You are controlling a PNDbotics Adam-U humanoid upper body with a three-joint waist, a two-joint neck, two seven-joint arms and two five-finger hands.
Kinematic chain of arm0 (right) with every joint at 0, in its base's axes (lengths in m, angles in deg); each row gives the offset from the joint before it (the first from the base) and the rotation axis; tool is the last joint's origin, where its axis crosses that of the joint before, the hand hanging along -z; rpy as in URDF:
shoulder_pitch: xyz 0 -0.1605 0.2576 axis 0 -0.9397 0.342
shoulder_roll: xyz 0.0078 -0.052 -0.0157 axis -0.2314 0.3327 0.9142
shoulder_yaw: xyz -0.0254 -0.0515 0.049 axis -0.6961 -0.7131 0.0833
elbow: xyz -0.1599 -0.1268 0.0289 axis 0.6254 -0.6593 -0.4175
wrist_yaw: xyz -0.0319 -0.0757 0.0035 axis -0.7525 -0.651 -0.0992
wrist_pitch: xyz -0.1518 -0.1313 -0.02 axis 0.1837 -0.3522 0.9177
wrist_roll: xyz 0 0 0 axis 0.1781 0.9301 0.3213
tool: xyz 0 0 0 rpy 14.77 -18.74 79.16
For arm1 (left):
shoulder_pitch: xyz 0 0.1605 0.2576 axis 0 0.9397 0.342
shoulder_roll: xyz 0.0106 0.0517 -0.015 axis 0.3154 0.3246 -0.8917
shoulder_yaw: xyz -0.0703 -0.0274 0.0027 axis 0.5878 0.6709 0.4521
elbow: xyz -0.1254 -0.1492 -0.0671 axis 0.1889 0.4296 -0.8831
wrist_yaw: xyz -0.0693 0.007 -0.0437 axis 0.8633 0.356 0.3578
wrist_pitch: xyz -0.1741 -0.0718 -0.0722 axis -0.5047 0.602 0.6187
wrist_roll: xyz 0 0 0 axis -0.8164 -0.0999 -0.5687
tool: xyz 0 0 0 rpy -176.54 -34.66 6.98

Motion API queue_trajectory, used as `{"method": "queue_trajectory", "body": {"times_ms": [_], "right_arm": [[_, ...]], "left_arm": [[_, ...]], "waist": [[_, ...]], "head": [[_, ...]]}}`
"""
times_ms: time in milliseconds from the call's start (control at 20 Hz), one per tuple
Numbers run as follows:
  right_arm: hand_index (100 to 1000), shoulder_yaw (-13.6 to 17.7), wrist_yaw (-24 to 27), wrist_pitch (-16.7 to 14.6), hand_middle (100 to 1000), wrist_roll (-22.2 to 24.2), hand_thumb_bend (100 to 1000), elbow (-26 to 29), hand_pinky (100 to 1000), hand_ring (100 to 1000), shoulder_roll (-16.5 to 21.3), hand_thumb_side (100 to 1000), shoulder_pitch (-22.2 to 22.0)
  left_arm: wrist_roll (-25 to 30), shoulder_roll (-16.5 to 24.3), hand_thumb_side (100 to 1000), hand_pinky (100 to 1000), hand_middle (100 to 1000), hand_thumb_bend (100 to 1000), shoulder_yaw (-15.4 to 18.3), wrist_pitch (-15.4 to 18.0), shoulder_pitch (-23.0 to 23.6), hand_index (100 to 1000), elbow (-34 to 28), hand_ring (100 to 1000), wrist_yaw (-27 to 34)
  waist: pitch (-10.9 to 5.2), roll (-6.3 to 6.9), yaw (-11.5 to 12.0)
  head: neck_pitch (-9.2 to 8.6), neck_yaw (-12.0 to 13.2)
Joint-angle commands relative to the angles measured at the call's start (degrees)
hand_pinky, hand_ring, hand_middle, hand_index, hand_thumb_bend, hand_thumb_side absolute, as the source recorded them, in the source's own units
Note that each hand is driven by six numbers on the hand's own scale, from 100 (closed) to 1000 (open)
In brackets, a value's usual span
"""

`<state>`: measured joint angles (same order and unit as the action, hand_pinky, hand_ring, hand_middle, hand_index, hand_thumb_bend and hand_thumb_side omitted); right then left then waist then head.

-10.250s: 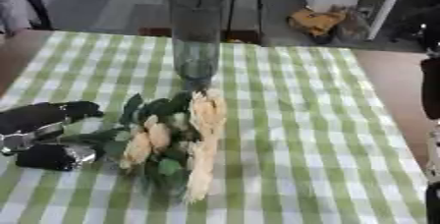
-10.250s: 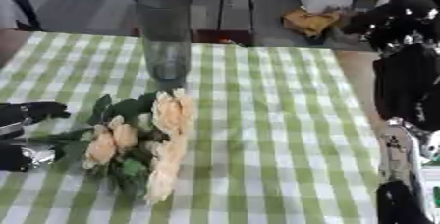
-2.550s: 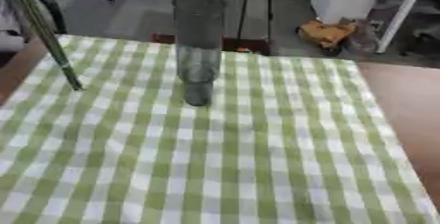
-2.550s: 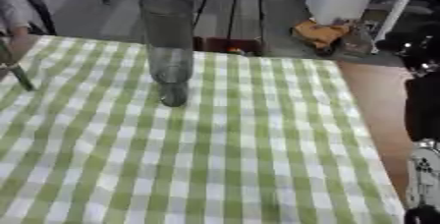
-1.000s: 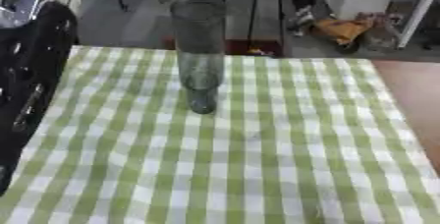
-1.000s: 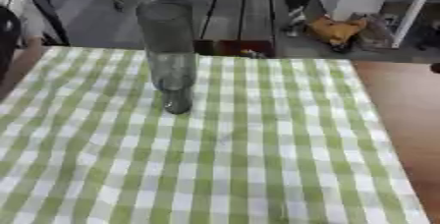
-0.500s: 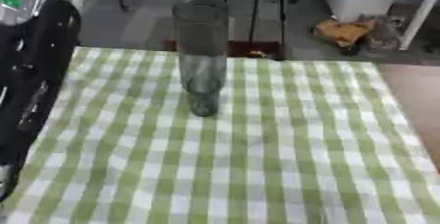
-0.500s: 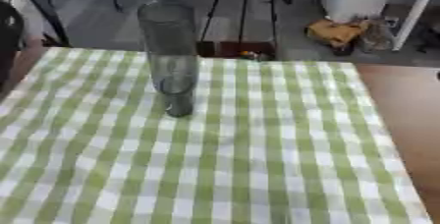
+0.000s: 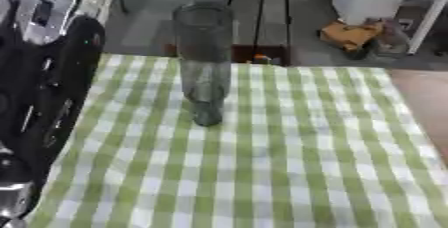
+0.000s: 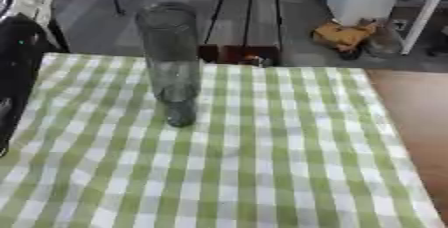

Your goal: Arrange flowers into the vase.

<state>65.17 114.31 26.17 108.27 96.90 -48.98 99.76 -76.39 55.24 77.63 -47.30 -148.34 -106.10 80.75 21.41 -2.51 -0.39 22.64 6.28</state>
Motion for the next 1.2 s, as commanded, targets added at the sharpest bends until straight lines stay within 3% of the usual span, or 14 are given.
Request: {"method": "queue_trajectory", "body": {"times_ms": [50,300,450,1000,1200], "right_arm": [[798,0.46,0.75,-0.26,571,0.55,100,0.17,652,658,1.94,1000,0.80],[800,0.55,1.15,-0.37,571,0.99,100,-0.25,653,660,2.19,1000,1.03],[800,0.68,1.25,-0.43,571,1.10,100,-0.51,653,660,2.38,1000,0.91],[801,0.80,1.26,-0.10,570,1.03,100,-0.51,654,661,2.22,1000,0.21],[801,0.69,1.37,0.06,569,1.06,100,-0.33,654,661,2.10,1000,0.25]], "left_arm": [[0.28,0.24,628,100,100,198,0.35,0.59,-1.70,148,-1.92,100,-2.52],[0.55,0.04,650,100,100,167,0.08,0.16,-1.92,148,-1.89,100,-4.72],[0.87,0.32,691,100,100,103,-0.48,-1.15,-1.70,146,0.23,100,-5.27],[1.03,1.28,726,100,100,100,-1.62,-5.95,-0.31,141,7.73,100,-8.86],[-0.08,1.03,741,100,100,100,-1.25,-4.97,-0.34,141,8.10,100,-8.51]], "waist": [[-0.79,0.01,-0.13],[0.00,-0.06,-0.25],[0.15,-0.01,-0.15],[-0.57,0.19,0.42],[-0.56,0.21,0.36]], "head": [[-1.10,0.21],[-1.61,0.17],[-1.20,0.05],[0.22,-0.76],[-0.35,-0.63]]}}
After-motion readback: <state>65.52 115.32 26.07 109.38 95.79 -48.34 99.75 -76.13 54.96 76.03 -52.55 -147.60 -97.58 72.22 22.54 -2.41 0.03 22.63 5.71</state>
